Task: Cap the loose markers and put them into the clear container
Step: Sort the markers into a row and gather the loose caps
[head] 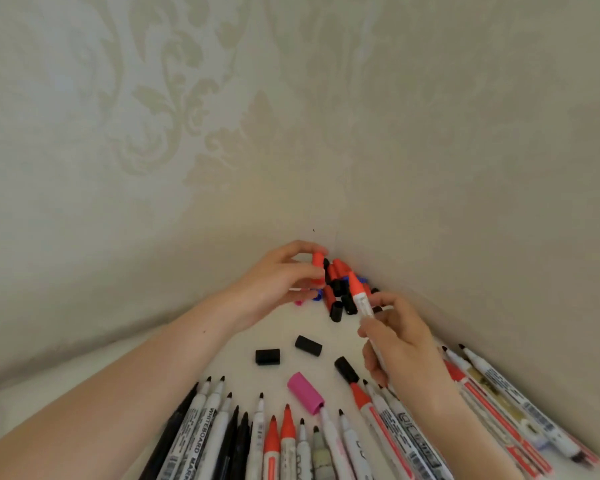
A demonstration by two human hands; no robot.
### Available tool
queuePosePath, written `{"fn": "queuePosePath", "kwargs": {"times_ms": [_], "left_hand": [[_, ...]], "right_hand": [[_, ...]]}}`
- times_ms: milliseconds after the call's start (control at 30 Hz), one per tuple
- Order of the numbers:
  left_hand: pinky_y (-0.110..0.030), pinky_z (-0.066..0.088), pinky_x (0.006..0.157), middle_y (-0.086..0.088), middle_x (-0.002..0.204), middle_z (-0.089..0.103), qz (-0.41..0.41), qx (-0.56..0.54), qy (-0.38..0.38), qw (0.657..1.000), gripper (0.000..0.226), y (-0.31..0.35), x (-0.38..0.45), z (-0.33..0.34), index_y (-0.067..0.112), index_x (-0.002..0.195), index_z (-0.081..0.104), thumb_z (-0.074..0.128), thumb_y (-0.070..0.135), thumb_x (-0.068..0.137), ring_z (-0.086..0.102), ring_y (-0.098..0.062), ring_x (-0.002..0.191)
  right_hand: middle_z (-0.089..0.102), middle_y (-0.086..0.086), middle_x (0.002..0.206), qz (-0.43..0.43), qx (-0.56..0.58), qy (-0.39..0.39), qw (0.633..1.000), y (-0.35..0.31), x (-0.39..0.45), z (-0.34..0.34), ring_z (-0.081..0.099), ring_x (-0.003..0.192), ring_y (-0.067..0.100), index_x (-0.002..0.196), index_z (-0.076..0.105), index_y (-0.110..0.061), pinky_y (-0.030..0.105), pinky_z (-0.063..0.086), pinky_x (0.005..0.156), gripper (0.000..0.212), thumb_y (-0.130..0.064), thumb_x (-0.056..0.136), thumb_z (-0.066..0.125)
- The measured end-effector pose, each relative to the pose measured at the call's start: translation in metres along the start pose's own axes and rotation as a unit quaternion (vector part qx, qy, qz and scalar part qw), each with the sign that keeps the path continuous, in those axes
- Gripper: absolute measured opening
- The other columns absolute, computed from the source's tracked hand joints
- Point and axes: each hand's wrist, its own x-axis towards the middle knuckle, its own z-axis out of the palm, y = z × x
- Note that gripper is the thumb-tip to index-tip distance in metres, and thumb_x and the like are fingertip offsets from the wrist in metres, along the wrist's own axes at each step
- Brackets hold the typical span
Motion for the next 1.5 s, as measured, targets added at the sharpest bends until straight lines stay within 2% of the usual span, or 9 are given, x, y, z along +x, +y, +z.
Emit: {"fn": "queuePosePath", "kwargs": {"times_ms": [167, 433, 533, 600, 767, 867, 967, 1067, 1500], "left_hand": [[-0.022, 0.054, 0.061, -0.007, 0.082, 0.072, -0.021, -0.162, 0.002, 0.987, 0.022, 0.006, -0.012, 0.013, 0.010, 0.111, 0.058, 0.060, 0.002, 0.090, 0.071, -0.017, 0.071], [-0.027, 0.055, 0.069, -0.006, 0.081, 0.071, -0.015, -0.155, 0.045, 0.987, 0.020, 0.008, -0.017, 0.012, 0.010, 0.109, 0.057, 0.061, 0.003, 0.090, 0.070, -0.022, 0.087], [-0.025, 0.055, 0.066, -0.006, 0.083, 0.070, -0.013, -0.090, 0.030, 0.995, 0.023, 0.009, -0.021, 0.016, 0.010, 0.111, 0.059, 0.063, 0.004, 0.089, 0.069, -0.016, 0.077], [-0.026, 0.058, 0.074, -0.002, 0.082, 0.069, -0.001, -0.021, 0.025, 0.999, 0.025, 0.009, -0.024, 0.019, 0.011, 0.112, 0.059, 0.064, 0.004, 0.089, 0.069, -0.011, 0.075], [-0.024, 0.057, 0.076, -0.003, 0.084, 0.070, 0.007, 0.049, 0.022, 0.999, 0.024, 0.014, -0.029, 0.023, 0.011, 0.108, 0.058, 0.068, 0.007, 0.086, 0.070, -0.011, 0.076], [-0.023, 0.058, 0.076, -0.009, 0.090, 0.073, 0.017, 0.039, 0.026, 0.999, 0.026, 0.016, -0.033, 0.025, 0.009, 0.110, 0.056, 0.068, 0.007, 0.086, 0.072, -0.015, 0.081], [-0.026, 0.059, 0.076, -0.016, 0.096, 0.073, 0.035, 0.007, 0.043, 0.998, 0.029, 0.016, -0.038, 0.027, 0.006, 0.113, 0.055, 0.067, 0.006, 0.087, 0.073, -0.022, 0.085], [-0.033, 0.059, 0.080, -0.018, 0.096, 0.073, 0.055, -0.019, 0.076, 0.995, 0.028, 0.017, -0.042, 0.025, 0.006, 0.115, 0.055, 0.065, 0.007, 0.089, 0.072, -0.027, 0.086], [-0.032, 0.055, 0.083, -0.018, 0.092, 0.074, 0.104, -0.123, 0.104, 0.981, 0.028, 0.012, -0.043, 0.005, 0.009, 0.116, 0.055, 0.063, 0.006, 0.089, 0.072, -0.027, 0.090]], "right_hand": [[0.054, 0.005, 0.076, -0.018, -0.012, 0.000, 1.000, 0.001, -0.001, 0.004, 0.037, 0.040, 0.011, 0.094, 0.053, -0.025, 0.019, 0.031, 0.037, 0.023, -0.002, 0.093, 0.050], [0.055, 0.000, 0.079, -0.040, -0.051, -0.007, 0.998, -0.002, -0.006, 0.007, 0.040, 0.046, 0.011, 0.095, 0.053, -0.027, 0.020, 0.033, 0.041, 0.022, -0.005, 0.092, 0.051], [0.056, 0.001, 0.087, -0.041, -0.066, -0.006, 0.997, 0.000, -0.006, 0.008, 0.044, 0.052, 0.015, 0.097, 0.053, -0.028, 0.024, 0.035, 0.043, 0.021, -0.007, 0.093, 0.050], [0.055, 0.001, 0.088, -0.038, -0.064, -0.008, 0.997, 0.001, -0.006, 0.008, 0.046, 0.054, 0.016, 0.099, 0.054, -0.027, 0.024, 0.035, 0.043, 0.019, -0.008, 0.093, 0.051], [0.060, -0.003, 0.081, -0.075, -0.064, 0.001, 0.995, -0.002, -0.008, 0.006, 0.045, 0.049, 0.007, 0.096, 0.060, -0.029, 0.016, 0.036, 0.043, 0.017, -0.013, 0.093, 0.055], [0.060, -0.009, 0.076, -0.108, -0.071, 0.024, 0.991, -0.004, -0.008, 0.007, 0.041, 0.046, 0.005, 0.095, 0.062, -0.031, 0.017, 0.036, 0.043, 0.015, -0.017, 0.092, 0.058], [0.060, -0.008, 0.076, -0.143, -0.118, 0.030, 0.982, -0.008, -0.006, 0.010, 0.041, 0.044, 0.003, 0.109, 0.061, -0.033, 0.013, 0.033, 0.044, 0.021, -0.020, 0.093, 0.056], [0.062, -0.012, 0.084, -0.174, -0.159, 0.022, 0.972, -0.018, -0.002, 0.016, 0.051, 0.059, -0.006, 0.121, 0.058, -0.032, 0.009, 0.038, 0.053, 0.030, -0.020, 0.095, 0.053], [0.057, -0.009, 0.064, -0.169, -0.142, -0.013, 0.975, -0.046, 0.020, 0.033, 0.051, 0.043, -0.004, 0.097, 0.065, -0.029, 0.009, 0.034, 0.041, 0.017, -0.015, 0.090, 0.061]]}}
